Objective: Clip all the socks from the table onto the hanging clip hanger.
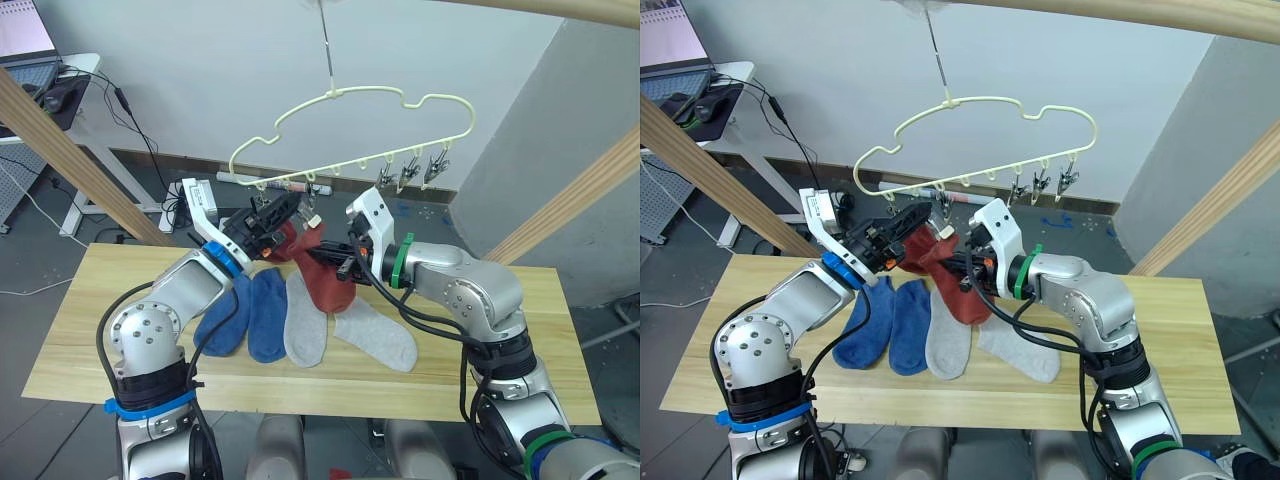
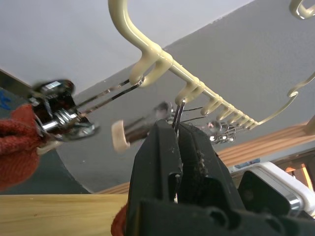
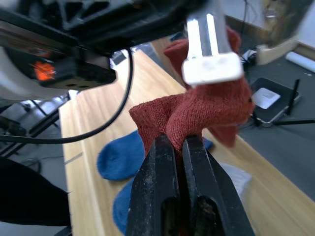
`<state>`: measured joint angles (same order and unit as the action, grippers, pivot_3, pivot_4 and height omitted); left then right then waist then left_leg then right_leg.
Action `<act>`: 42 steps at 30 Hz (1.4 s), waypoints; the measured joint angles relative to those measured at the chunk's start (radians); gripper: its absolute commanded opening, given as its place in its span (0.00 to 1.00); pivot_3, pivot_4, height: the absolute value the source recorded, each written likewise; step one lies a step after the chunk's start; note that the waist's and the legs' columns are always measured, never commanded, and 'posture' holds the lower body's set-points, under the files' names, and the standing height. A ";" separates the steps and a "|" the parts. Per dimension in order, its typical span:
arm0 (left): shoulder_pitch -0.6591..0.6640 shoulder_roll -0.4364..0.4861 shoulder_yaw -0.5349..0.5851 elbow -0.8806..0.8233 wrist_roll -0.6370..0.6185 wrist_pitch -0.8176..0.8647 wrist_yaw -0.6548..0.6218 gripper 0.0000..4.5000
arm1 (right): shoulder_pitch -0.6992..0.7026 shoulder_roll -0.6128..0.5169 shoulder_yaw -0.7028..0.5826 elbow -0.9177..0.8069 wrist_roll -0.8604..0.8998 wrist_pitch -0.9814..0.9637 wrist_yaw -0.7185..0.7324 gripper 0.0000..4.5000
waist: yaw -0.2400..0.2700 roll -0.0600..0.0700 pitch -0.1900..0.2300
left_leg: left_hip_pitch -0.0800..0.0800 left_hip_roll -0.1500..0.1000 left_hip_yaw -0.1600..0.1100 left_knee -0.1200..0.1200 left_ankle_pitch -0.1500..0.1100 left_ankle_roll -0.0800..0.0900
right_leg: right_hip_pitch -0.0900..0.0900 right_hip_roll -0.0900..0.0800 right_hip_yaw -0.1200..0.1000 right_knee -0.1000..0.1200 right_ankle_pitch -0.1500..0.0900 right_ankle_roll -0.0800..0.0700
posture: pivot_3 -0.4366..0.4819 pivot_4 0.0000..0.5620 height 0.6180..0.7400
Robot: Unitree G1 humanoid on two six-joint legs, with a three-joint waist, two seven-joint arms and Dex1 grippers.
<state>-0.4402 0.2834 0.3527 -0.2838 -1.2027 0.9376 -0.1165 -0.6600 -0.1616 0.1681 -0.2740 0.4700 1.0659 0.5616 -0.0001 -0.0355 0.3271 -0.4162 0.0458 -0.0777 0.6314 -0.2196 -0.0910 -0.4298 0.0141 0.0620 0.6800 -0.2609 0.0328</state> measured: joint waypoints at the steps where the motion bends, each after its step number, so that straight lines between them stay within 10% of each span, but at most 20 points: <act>1: 0.001 0.002 -0.002 0.000 0.000 -0.005 0.000 0.00 | 0.000 -0.004 -0.003 -0.009 0.014 0.011 0.000 0.01 | 0.000 0.000 0.000 | 0.000 0.000 0.000 0.000 0.000 0.000 | 0.000 0.000 0.000 0.000 0.000 0.000 | 0.60 0.56 1.00; 26: 0.019 0.029 -0.037 -0.006 -0.087 -0.034 0.029 0.00 | -0.014 0.009 -0.061 0.026 0.120 0.039 -0.061 0.01 | 0.001 0.000 0.000 | -0.001 0.000 0.000 -0.002 0.000 0.000 | -0.002 0.000 0.000 -0.002 0.000 0.000 | 0.61 0.57 1.00; 38: 0.044 0.036 -0.058 -0.025 -0.081 -0.072 0.022 0.82 | -0.013 0.024 -0.042 0.026 0.122 0.033 -0.081 0.00 | 0.002 0.000 0.000 | -0.009 0.000 0.000 -0.002 0.000 0.000 | -0.010 0.000 0.000 -0.001 0.000 0.000 | 0.60 0.54 1.00; 42: 0.073 0.046 -0.054 -0.045 -0.058 -0.096 0.043 0.83 | 0.013 0.049 -0.013 0.023 0.118 0.020 -0.099 0.06 | 0.001 0.000 0.000 | -0.009 0.000 0.001 -0.002 0.000 0.000 | -0.011 0.000 0.001 -0.001 0.000 0.000 | 0.61 0.54 1.00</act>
<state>-0.3673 0.3294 0.2985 -0.3289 -1.2612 0.8414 -0.0738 -0.6466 -0.1127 0.1547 -0.2506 0.5884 1.0864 0.4629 0.0007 -0.0351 0.3274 -0.4256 0.0460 -0.0771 0.6294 -0.2196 -0.0911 -0.4408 0.0141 0.0625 0.6790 -0.2608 0.0325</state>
